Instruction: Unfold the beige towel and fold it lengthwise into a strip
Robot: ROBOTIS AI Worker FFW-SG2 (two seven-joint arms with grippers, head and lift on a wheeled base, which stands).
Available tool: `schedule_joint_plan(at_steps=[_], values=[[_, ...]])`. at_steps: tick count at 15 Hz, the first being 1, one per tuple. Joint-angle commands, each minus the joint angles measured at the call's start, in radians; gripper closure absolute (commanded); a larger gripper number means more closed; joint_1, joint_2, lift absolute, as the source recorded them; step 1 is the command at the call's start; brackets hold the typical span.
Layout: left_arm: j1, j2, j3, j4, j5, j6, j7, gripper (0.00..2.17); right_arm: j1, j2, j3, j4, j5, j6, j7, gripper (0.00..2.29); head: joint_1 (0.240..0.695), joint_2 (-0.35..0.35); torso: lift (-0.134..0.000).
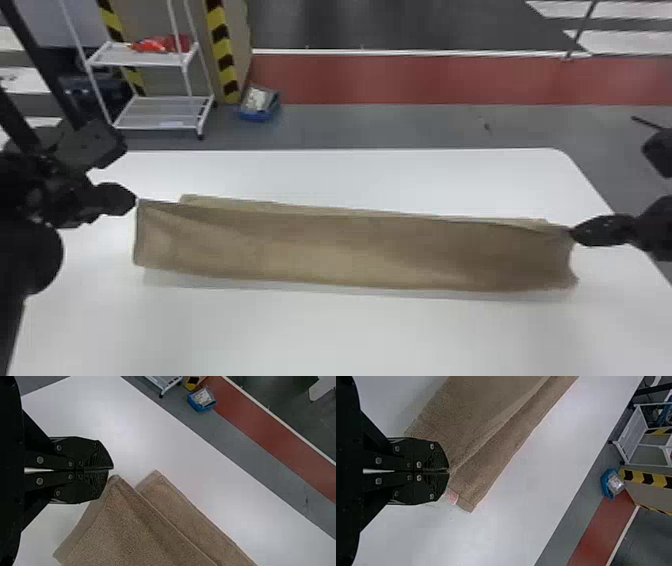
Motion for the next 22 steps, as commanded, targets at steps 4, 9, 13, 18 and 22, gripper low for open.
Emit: schedule_joint_plan(at_steps=[4,9,13,18,22], values=[[-0.055,-0.004,-0.015,0.088,0.01,0.0,0.039,1.61,-0.095,0.005,0.073,0.099,0.029,0.001,0.005,1.45,0.695,0.004,-0.126],[-0.069,-0.009,-0.021,0.131,0.022,0.0,0.088,1.61,-0.138,0.017,0.105,0.168,0.057,-0.009,0.005,1.45,0.695,0.017,-0.126],[-0.072,-0.012,-0.003,0.103,0.033,0.0,0.085,1.61,-0.152,0.017,0.102,0.187,0.057,-0.012,0.005,1.45,0.695,0.018,-0.126],[-0.096,-0.041,-0.01,0.095,0.042,0.0,0.096,1.61,-0.158,0.015,0.09,0.196,0.051,-0.012,0.005,1.45,0.695,0.007,-0.126],[-0.124,-0.055,-0.027,0.098,0.044,0.0,0.11,1.61,-0.166,0.009,0.092,0.216,0.057,-0.015,0.005,1.45,0.695,-0.012,-0.126]])
